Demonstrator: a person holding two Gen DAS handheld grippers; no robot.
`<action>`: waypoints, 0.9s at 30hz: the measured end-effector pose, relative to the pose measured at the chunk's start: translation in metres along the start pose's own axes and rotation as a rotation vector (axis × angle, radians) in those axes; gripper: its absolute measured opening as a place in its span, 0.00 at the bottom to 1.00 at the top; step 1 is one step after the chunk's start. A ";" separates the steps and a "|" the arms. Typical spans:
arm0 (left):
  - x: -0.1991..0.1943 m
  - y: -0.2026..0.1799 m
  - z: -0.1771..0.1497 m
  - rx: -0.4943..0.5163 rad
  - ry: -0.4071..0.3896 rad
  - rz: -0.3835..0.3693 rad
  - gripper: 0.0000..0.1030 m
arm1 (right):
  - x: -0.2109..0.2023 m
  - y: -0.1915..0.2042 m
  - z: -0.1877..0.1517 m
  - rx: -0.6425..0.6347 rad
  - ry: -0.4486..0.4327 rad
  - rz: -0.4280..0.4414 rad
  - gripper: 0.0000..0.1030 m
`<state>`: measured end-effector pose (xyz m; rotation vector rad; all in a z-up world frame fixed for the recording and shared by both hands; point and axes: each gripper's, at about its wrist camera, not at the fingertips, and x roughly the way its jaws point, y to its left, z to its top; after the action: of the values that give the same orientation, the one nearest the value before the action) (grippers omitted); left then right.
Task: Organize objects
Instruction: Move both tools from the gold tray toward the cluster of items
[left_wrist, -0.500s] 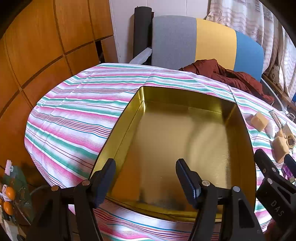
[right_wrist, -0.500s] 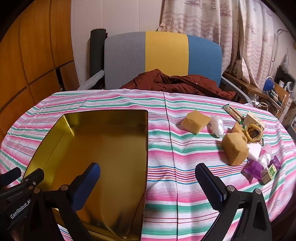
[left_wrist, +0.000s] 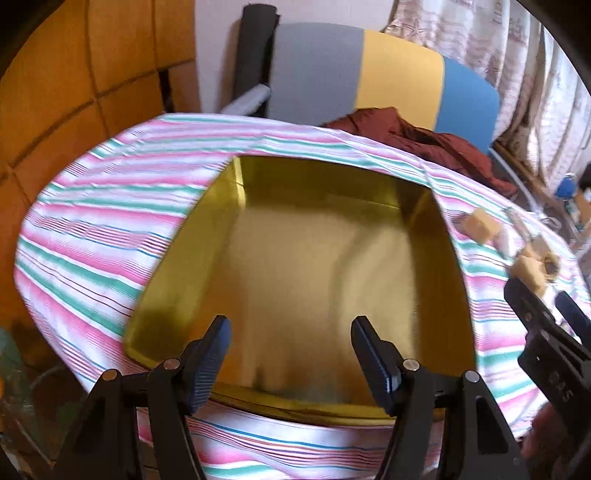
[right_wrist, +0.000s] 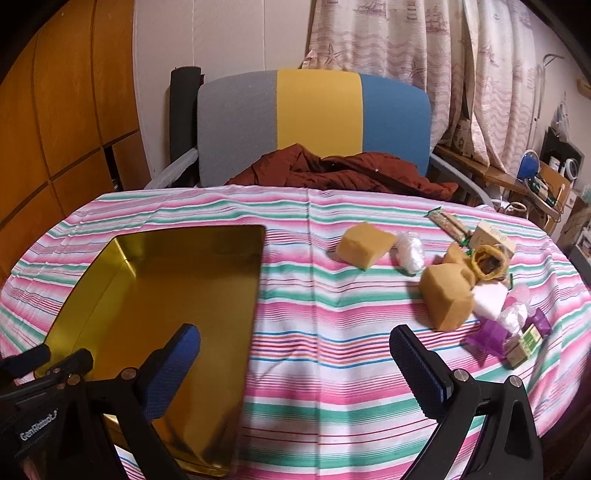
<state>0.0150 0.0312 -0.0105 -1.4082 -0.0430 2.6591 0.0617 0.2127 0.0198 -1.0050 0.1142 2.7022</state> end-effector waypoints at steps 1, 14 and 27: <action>0.001 -0.003 -0.002 0.002 0.007 -0.023 0.67 | -0.002 -0.004 -0.001 -0.018 -0.020 -0.012 1.00; -0.003 -0.066 -0.024 0.187 -0.005 -0.146 0.67 | 0.002 -0.106 -0.021 -0.021 0.029 -0.029 1.00; -0.004 -0.121 -0.030 0.211 0.064 -0.449 0.66 | 0.031 -0.209 -0.041 0.195 0.021 -0.015 0.70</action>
<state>0.0547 0.1496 -0.0133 -1.2421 -0.0617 2.1837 0.1202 0.4140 -0.0280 -0.9709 0.3647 2.6071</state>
